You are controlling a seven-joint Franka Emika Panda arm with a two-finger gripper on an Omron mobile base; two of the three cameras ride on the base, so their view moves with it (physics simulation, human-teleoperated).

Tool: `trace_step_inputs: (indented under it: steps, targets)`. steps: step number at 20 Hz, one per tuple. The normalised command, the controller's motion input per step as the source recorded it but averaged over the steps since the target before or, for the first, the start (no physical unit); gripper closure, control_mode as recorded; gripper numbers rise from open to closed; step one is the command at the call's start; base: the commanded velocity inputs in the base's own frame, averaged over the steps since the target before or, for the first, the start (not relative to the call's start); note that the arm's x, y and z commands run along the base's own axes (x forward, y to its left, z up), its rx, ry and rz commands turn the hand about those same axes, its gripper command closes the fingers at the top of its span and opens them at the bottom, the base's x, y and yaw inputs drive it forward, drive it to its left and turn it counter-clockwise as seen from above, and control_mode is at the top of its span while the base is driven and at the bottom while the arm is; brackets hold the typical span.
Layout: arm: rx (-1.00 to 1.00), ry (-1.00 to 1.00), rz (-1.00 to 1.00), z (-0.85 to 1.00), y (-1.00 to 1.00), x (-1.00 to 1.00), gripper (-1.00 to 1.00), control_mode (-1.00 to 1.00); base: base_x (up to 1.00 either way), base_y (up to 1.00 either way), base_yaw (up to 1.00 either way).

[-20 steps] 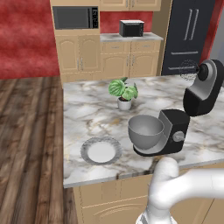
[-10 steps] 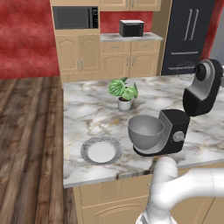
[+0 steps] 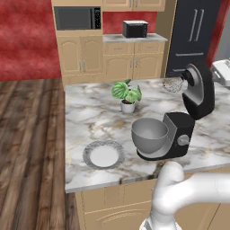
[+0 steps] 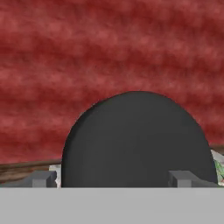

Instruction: Add butter and sugar cubes to the stand mixer bowl and then turn on the stand mixer to begin making frosting.

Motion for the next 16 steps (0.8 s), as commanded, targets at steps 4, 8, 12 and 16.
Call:
trace_step_inputs:
  steps: [4, 8, 12, 16]
  targets:
    - [-0.22, -0.06, 0.00, 0.00, 1.00, 0.00, -1.00, -1.00, 0.00, 0.00, 0.00]
    - [-0.20, -0.02, -0.01, -0.06, 1.00, 0.00, -1.00, -1.00, 0.00, 0.00, 0.00]
    - [-0.10, -0.01, -0.04, -0.06, 0.62, 0.00, -1.00, -1.00, 0.00, 0.00, 0.00]
    - [0.00, -0.06, -0.09, 0.00, -0.03, -0.04, -1.00, -1.00, 0.00, 0.00, 0.00]
